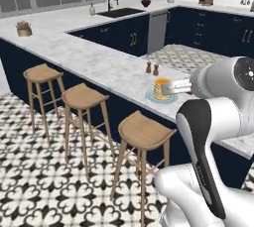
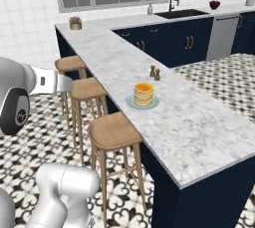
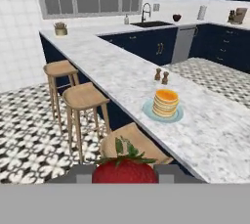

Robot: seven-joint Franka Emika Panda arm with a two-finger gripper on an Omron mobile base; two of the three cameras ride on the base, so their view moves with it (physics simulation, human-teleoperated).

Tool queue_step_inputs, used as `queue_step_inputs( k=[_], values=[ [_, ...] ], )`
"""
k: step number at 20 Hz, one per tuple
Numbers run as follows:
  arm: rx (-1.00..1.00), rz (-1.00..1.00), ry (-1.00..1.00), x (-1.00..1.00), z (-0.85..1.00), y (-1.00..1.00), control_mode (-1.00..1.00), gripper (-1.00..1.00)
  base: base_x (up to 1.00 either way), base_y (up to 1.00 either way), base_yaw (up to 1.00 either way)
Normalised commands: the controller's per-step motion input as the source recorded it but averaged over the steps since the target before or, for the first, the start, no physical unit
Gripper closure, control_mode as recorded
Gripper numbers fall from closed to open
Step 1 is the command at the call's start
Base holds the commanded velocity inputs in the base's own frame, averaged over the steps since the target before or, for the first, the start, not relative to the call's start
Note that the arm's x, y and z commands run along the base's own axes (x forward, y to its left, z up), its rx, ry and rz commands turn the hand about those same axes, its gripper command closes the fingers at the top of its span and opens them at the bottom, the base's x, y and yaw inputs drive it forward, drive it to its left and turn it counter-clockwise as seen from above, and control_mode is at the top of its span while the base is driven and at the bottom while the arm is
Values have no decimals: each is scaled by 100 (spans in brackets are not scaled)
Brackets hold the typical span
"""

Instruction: Take the strawberry from the fridge and place it on top of the pancake, located on the dining counter.

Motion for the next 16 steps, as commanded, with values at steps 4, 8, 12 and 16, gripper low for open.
queue_step_inputs(
  k=[4,8,12,16],
  values=[
    [0,0,0,0,0,0,100,100,62,23,-46],
    [0,0,0,0,0,0,100,100,39,1,-51],
    [0,0,0,0,0,0,100,100,50,52,-50],
    [0,0,0,0,0,0,100,100,65,58,-43]
  ],
)
